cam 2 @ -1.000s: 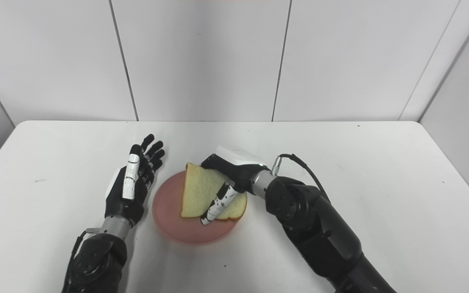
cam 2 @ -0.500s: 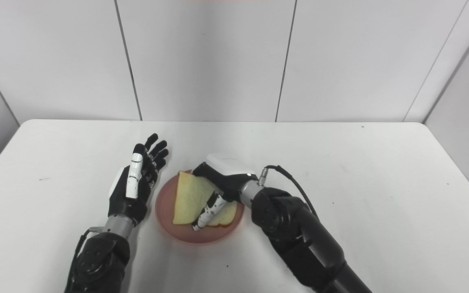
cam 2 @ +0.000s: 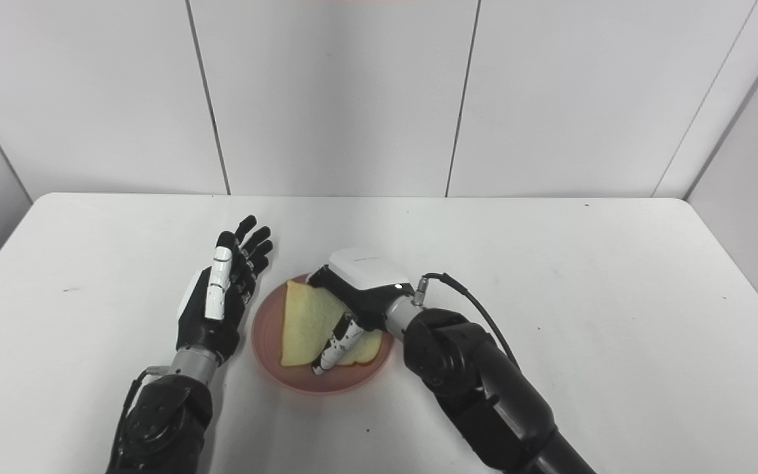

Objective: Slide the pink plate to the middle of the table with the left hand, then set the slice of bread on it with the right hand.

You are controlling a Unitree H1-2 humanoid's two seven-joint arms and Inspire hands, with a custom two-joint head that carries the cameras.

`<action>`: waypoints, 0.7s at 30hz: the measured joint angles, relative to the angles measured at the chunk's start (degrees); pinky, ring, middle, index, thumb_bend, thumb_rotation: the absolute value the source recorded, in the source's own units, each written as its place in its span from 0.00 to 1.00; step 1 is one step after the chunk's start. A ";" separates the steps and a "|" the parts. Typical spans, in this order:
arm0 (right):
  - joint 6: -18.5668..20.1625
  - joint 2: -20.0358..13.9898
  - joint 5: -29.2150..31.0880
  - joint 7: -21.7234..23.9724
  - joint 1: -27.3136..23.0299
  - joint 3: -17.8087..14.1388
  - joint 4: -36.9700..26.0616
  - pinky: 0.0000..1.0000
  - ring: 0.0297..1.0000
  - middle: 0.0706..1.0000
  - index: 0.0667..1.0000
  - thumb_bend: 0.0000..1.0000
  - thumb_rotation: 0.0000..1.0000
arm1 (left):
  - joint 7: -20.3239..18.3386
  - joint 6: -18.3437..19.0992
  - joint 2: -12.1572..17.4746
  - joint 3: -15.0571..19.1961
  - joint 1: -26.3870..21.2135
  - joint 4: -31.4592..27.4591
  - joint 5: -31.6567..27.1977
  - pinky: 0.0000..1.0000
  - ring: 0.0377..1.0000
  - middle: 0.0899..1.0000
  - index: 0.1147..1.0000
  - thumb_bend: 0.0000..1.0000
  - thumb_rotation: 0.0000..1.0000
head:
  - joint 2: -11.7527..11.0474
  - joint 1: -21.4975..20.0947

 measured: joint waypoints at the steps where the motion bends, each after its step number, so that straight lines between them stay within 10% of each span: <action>1: -0.03 -0.22 -0.18 0.04 0.10 -0.11 -0.73 0.65 0.74 0.81 0.85 0.83 0.26 | 0.00 0.00 0.00 -0.01 0.00 0.00 0.00 0.99 0.94 0.92 0.91 0.73 0.98 | 0.00 0.00; 9: -0.03 -1.47 -0.47 0.42 0.77 -1.66 -3.75 0.90 0.96 0.95 0.96 0.91 0.29 | 0.30 -0.01 0.02 -0.08 -0.06 0.00 0.03 0.99 0.94 0.92 0.92 0.73 0.98 | 0.00 0.09; 21: -0.02 -2.61 1.19 2.93 1.49 -3.85 -6.86 0.98 1.00 1.00 1.00 0.95 0.31 | 0.37 0.00 0.04 0.06 -0.10 -0.01 -0.07 1.00 0.95 0.92 0.92 0.73 0.97 | 0.09 0.44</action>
